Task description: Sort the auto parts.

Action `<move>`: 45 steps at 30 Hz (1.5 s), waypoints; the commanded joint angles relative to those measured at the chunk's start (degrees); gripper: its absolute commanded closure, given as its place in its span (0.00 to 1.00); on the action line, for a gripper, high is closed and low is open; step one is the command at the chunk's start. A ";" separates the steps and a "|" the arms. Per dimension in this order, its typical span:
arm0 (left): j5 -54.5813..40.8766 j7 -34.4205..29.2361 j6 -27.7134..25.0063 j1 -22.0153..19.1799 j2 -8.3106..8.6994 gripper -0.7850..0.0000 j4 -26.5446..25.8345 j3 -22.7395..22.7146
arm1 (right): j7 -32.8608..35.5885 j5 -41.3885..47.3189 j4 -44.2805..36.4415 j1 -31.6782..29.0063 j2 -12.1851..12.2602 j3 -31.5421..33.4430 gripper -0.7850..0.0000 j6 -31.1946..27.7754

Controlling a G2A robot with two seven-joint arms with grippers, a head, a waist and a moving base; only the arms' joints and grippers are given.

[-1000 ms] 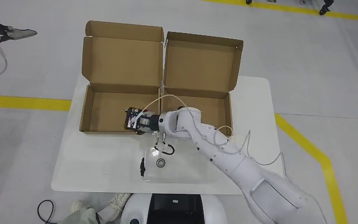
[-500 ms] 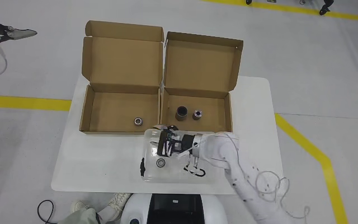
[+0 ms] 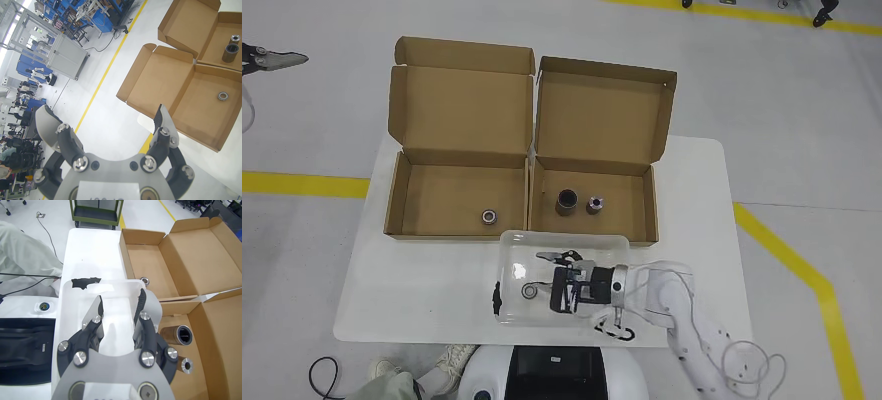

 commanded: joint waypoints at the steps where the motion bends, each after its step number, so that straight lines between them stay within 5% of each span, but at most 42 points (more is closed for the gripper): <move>1: 0.00 0.00 0.00 0.00 0.00 0.00 0.00 0.00 | 0.15 0.08 0.72 0.14 0.18 -0.25 0.58 -0.61; 37: 0.00 0.00 0.00 0.00 0.00 0.00 0.00 0.00 | 4.09 1.77 22.01 13.30 -1.44 -15.50 0.52 3.66; 45: 0.00 0.00 0.00 0.00 0.00 0.00 0.00 0.00 | 6.88 2.64 23.96 15.51 -2.27 -18.65 0.44 4.91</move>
